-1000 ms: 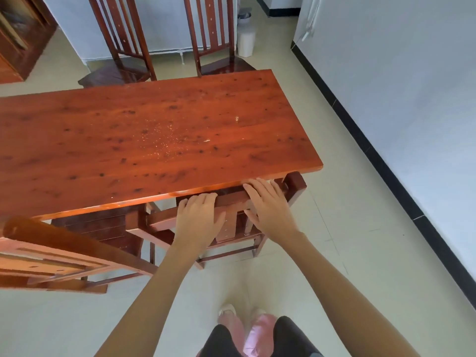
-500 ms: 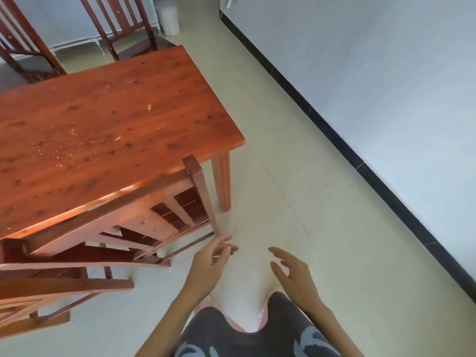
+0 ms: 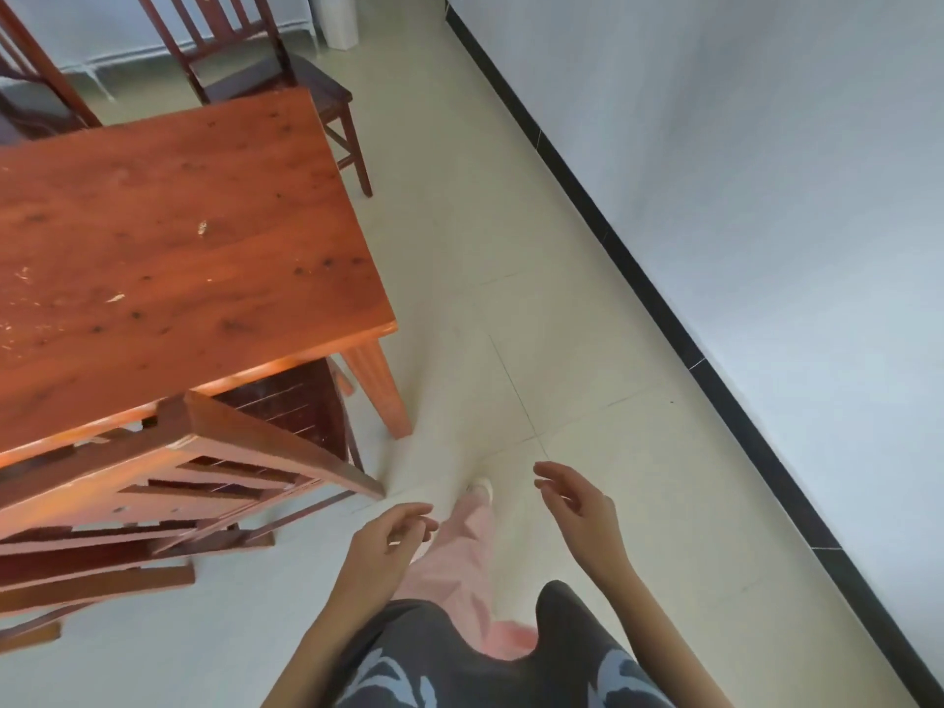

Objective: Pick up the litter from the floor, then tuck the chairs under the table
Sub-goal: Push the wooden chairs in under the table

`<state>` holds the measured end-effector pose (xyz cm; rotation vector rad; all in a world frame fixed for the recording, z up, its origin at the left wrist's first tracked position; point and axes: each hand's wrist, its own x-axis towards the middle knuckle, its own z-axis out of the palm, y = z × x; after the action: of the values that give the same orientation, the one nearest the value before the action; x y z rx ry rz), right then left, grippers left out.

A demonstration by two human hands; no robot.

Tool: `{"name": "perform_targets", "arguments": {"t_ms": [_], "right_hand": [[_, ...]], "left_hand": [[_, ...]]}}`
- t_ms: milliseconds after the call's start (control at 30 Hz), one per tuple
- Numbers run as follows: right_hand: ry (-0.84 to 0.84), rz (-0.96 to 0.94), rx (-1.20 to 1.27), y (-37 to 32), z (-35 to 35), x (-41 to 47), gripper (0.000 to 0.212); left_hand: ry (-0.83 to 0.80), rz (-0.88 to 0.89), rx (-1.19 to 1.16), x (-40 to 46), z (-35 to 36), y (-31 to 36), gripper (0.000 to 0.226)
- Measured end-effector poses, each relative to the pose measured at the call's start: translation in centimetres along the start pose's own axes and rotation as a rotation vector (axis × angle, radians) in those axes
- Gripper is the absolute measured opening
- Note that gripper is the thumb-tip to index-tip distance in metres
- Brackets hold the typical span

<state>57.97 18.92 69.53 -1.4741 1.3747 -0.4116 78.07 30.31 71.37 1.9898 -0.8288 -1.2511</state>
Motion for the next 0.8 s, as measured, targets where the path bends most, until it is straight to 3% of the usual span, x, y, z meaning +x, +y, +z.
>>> {"name": "perform_targets", "arguments": {"t_ms": [233,433,600,800], "right_hand": [[-0.02,0.014,-0.027,-1.3,-3.1,12.0,0.024],[-0.04,-0.004,-0.113,-5.6,-6.7,22.9,0.025],[-0.018,0.021,-0.088,-8.4,-9.1,31.9,0.026],[-0.136,-0.001,-0.119,-12.9,-11.6,47.4,0.026]], "left_hand": [[-0.043,0.01,-0.04,12.8,1.5,6.2,0.029],[-0.072,0.178,0.005,24.6,-0.2,18.7,0.028],[-0.016,0.268,-0.036,33.6,-1.8,27.0,0.023],[0.092,0.188,-0.123,44.7,-1.9,31.3,0.024]]}}
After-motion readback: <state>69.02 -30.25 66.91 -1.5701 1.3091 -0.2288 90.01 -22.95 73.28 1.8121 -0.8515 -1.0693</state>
